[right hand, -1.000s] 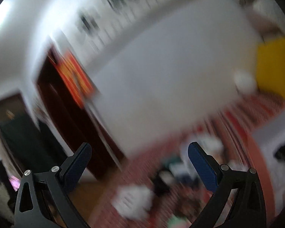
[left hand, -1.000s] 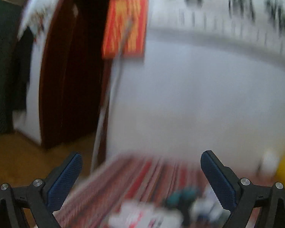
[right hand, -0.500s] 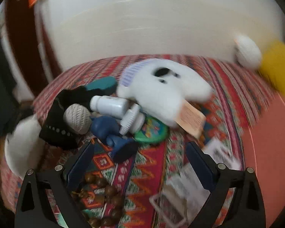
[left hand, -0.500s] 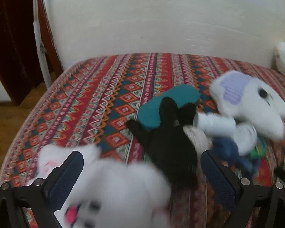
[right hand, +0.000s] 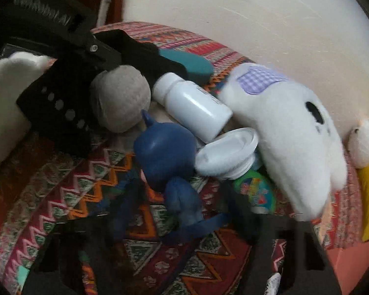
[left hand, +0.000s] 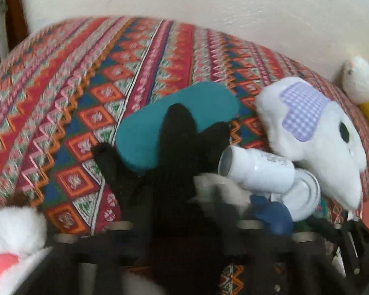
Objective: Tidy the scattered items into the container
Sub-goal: 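Grasp the blue figurine with the right tool while the left tool grasps the black glove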
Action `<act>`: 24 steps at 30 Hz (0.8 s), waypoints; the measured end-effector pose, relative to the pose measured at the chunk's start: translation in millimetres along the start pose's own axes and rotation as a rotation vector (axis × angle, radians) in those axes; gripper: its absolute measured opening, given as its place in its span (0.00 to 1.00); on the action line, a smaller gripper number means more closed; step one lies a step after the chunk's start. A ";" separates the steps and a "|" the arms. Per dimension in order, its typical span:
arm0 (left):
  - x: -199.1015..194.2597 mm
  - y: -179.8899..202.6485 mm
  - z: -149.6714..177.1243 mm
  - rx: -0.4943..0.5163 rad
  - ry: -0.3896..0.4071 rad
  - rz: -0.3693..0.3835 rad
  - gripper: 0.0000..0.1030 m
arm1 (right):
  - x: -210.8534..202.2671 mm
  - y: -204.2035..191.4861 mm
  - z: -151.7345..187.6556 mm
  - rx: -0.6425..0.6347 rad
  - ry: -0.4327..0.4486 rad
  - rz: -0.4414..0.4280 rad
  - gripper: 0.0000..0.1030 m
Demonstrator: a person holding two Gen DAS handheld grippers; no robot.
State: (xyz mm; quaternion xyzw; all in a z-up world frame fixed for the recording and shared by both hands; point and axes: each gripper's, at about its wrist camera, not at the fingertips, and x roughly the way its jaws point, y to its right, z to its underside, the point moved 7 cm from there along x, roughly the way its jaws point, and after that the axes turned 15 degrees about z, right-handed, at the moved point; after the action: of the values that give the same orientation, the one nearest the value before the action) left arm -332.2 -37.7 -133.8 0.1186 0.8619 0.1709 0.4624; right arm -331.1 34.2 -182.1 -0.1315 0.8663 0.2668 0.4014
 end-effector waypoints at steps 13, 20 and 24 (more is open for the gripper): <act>-66.2 -2.7 38.7 -0.107 0.044 0.241 0.08 | -45.9 47.5 42.5 0.408 -0.142 -0.247 0.48; -25.0 9.0 43.3 0.027 -0.097 0.017 0.30 | -65.1 49.5 61.1 0.445 -0.185 -0.253 0.48; -5.5 8.9 33.5 0.113 -0.085 -0.110 0.59 | -68.6 42.7 47.8 0.441 -0.170 -0.255 0.46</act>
State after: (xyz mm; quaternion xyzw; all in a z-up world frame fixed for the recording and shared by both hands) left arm -300.7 -25.4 -143.3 0.1045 0.8550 0.0910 0.4998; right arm -276.0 97.4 -139.9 -0.1262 0.8430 0.0290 0.5221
